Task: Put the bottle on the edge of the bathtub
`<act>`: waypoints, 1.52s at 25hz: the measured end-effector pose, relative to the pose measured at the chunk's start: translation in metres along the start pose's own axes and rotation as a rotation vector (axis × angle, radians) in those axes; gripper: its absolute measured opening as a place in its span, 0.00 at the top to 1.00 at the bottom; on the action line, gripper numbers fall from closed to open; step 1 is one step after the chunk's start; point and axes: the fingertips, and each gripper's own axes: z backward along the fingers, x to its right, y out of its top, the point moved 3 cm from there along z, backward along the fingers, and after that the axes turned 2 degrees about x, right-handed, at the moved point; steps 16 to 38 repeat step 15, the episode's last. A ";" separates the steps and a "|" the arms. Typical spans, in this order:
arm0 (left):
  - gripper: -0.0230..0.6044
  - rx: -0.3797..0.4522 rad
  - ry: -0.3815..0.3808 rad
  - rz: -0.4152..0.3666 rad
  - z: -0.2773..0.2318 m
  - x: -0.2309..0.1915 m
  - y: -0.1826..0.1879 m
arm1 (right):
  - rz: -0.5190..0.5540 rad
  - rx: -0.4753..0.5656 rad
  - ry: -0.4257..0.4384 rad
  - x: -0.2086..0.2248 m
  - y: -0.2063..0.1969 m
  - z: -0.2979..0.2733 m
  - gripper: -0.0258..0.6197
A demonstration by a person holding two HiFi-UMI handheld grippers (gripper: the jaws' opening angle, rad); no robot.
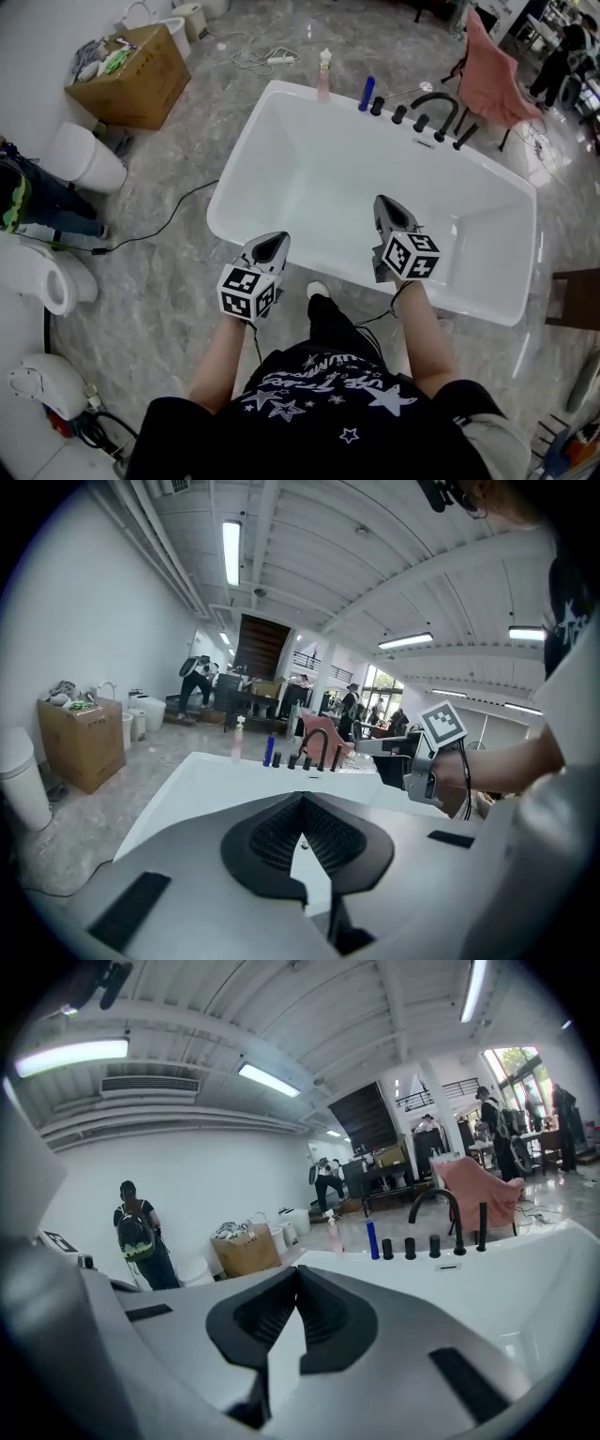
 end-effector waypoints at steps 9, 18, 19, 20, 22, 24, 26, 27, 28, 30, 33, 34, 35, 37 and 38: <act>0.94 0.048 -0.002 -0.026 0.084 0.026 -0.028 | -0.015 0.041 0.021 -0.060 -0.033 0.071 0.94; 0.94 0.071 -0.004 -0.041 0.132 0.056 -0.065 | 0.016 0.072 0.011 -0.083 -0.067 0.119 0.94; 0.94 0.071 -0.004 -0.041 0.132 0.056 -0.065 | 0.016 0.072 0.011 -0.083 -0.067 0.119 0.94; 0.94 0.071 -0.004 -0.041 0.132 0.056 -0.065 | 0.016 0.072 0.011 -0.083 -0.067 0.119 0.94; 0.94 0.071 -0.004 -0.041 0.132 0.056 -0.065 | 0.016 0.072 0.011 -0.083 -0.067 0.119 0.94; 0.94 0.071 -0.004 -0.041 0.132 0.056 -0.065 | 0.016 0.072 0.011 -0.083 -0.067 0.119 0.94; 0.94 0.071 -0.004 -0.041 0.132 0.056 -0.065 | 0.016 0.072 0.011 -0.083 -0.067 0.119 0.94; 0.94 0.071 -0.004 -0.041 0.132 0.056 -0.065 | 0.016 0.072 0.011 -0.083 -0.067 0.119 0.94; 0.94 0.071 -0.004 -0.041 0.132 0.056 -0.065 | 0.016 0.072 0.011 -0.083 -0.067 0.119 0.94; 0.94 0.071 -0.004 -0.041 0.132 0.056 -0.065 | 0.016 0.072 0.011 -0.083 -0.067 0.119 0.94; 0.94 0.071 -0.004 -0.041 0.132 0.056 -0.065 | 0.016 0.072 0.011 -0.083 -0.067 0.119 0.94; 0.94 0.071 -0.004 -0.041 0.132 0.056 -0.065 | 0.016 0.072 0.011 -0.083 -0.067 0.119 0.94; 0.94 0.071 -0.004 -0.041 0.132 0.056 -0.065 | 0.016 0.072 0.011 -0.083 -0.067 0.119 0.94; 0.94 0.071 -0.004 -0.041 0.132 0.056 -0.065 | 0.016 0.072 0.011 -0.083 -0.067 0.119 0.94; 0.94 0.071 -0.004 -0.041 0.132 0.056 -0.065 | 0.016 0.072 0.011 -0.083 -0.067 0.119 0.94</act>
